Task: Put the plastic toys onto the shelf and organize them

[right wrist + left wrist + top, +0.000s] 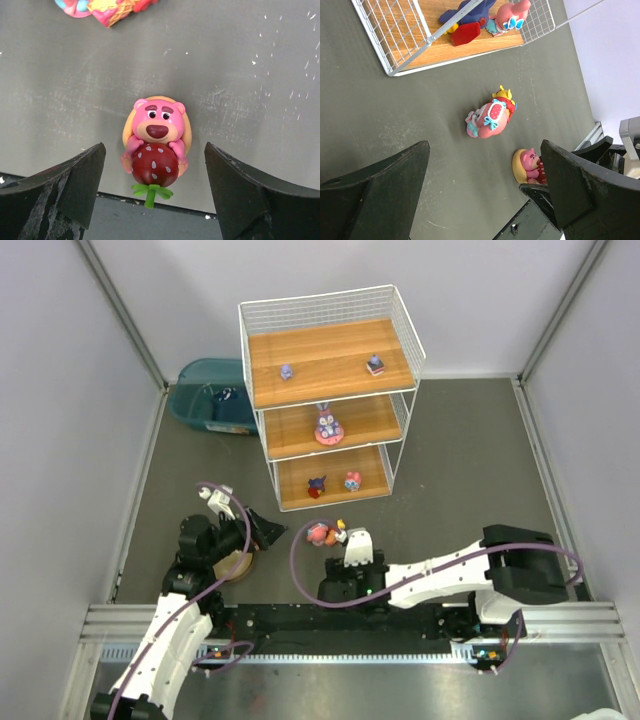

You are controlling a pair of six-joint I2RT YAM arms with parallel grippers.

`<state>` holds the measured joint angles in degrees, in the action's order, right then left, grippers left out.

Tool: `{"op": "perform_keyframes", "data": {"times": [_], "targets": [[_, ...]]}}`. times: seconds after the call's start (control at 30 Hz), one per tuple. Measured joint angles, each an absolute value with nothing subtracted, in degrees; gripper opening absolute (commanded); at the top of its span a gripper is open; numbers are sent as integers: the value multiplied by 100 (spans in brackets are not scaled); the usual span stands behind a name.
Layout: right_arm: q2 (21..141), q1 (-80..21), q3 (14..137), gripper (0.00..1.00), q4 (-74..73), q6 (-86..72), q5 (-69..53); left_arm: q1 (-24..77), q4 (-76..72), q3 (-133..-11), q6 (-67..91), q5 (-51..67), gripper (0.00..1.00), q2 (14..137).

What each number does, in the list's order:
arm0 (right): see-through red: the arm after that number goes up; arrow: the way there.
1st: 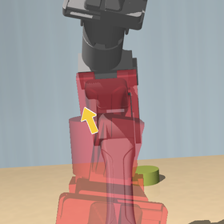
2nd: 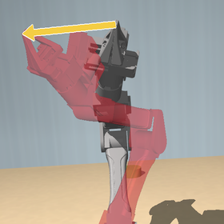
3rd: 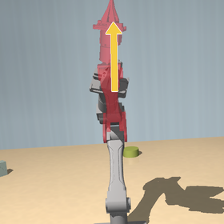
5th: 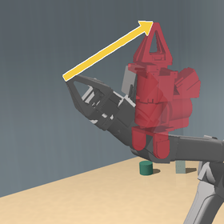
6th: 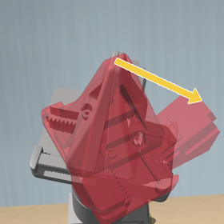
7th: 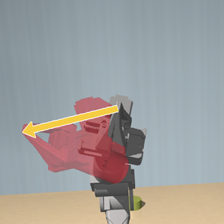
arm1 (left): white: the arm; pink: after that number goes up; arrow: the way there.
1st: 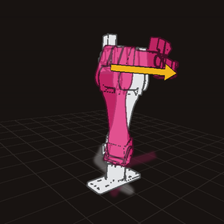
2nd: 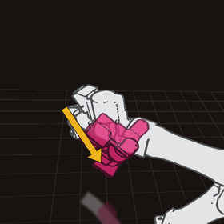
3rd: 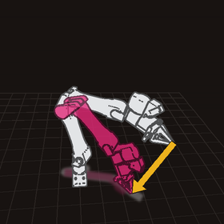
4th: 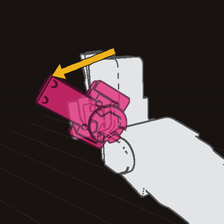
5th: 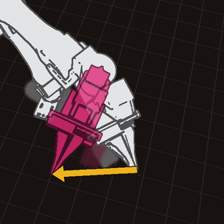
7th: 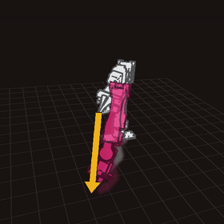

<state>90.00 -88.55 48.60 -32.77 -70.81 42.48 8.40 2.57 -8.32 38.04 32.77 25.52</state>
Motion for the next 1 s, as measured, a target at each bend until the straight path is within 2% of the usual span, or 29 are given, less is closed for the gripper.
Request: {"op": "perform_keyframes", "data": {"times": [0.17, 0.43, 0.53, 0.57, 0.63, 0.67, 0.83, 1.0], "targets": [[9262, -8925, 4886, 67, -3524, -7640, 4471, 840, 248, -832, 3806, 3277, 99, 2569], [9286, -8991, 4880, 57, -3612, -8097, 4633, 843, 220, -819, 3804, 3319, 99, 2576], [9286, -9019, 4880, 50, -3616, -8134, 4661, 843, 209, -812, 3806, 3321, 99, 2576], [9286, -9024, 4880, 36, -3625, -8138, 4668, 843, 209, -812, 3806, 3321, 99, 2576], [9286, -9026, 4880, 19, -3645, -8152, 4692, 843, 209, -812, 3806, 3321, 99, 2576], [9284, -9028, 4880, 0, -3649, -8125, 4698, 840, 209, -812, 3806, 3321, 99, 2576], [9080, -9028, 4814, 0, -3667, -7933, 4707, 840, 207, -812, 3806, 3323, 99, 2576], [8128, -9028, 4777, 0, -3712, -7216, 4803, 840, 202, -812, 3806, 3326, 99, 2578]]}}
